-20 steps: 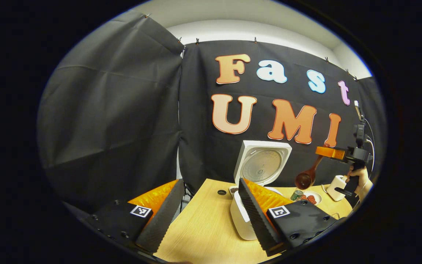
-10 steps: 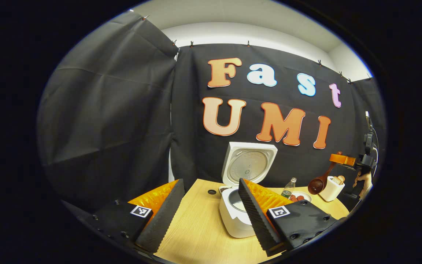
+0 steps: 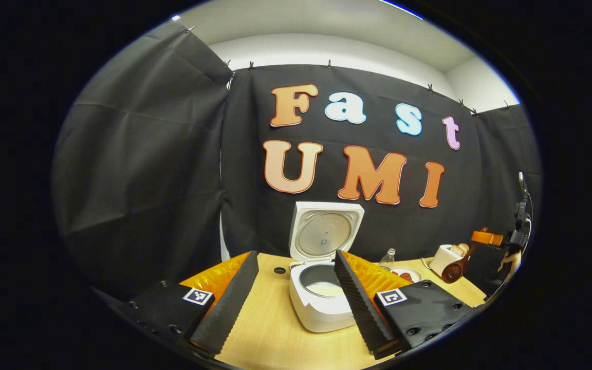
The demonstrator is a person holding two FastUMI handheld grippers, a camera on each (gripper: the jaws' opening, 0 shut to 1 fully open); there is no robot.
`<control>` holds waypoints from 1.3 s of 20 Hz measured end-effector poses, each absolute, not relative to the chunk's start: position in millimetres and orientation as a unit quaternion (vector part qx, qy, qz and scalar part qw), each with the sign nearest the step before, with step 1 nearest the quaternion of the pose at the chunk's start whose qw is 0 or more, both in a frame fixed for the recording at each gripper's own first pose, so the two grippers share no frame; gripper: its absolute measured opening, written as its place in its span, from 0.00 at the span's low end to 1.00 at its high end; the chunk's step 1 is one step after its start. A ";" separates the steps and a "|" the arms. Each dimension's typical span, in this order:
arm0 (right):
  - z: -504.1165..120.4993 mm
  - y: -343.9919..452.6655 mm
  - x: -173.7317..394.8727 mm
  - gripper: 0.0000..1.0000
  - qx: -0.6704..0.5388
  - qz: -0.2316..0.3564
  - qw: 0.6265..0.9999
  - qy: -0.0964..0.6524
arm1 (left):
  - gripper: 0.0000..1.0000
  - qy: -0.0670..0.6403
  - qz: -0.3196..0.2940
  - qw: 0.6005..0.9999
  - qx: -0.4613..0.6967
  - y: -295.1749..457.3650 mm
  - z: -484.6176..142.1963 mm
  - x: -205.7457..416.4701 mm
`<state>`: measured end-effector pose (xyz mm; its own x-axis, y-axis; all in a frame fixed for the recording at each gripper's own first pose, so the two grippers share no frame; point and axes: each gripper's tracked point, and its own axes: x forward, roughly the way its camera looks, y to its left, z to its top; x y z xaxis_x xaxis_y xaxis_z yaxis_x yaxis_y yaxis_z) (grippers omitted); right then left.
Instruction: Close the left gripper, press the button to open the rice cooker; take a wooden spoon from the chopstick holder with the right hand, scoop a spoonful of rice and pour it into the rice cooker, then put the wooden spoon back into the chopstick holder.
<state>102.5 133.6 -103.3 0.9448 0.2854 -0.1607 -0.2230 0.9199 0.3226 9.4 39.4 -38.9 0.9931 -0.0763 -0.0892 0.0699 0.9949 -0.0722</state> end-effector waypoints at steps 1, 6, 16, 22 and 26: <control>-110.6 126.4 99.4 0.10 0.156 0.124 0.974 0.107 | 1.00 0.047 -0.037 0.998 -0.031 37.7 -39.3 9.3; -161.2 99.9 89.0 0.10 0.167 0.090 0.972 0.136 | 1.00 0.052 -0.042 0.998 -0.022 27.3 -38.6 6.9; -252.9 80.2 86.5 0.10 0.183 0.056 0.961 0.201 | 1.00 0.077 -0.035 0.996 -0.019 27.4 -54.1 6.4; -288.7 70.5 79.2 0.10 0.223 0.053 0.947 0.225 | 1.00 0.087 -0.031 0.996 -0.017 31.9 -58.6 7.1; -289.6 48.5 79.5 0.18 0.240 0.036 0.946 0.214 | 1.00 0.085 -0.026 0.996 -0.013 34.6 -56.2 10.9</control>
<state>79.5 48.5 -289.6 0.9055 0.1704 -0.3887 0.0353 0.8824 0.4692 10.9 34.6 -56.2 0.9842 -0.0537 -0.1686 0.0491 0.9983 -0.0309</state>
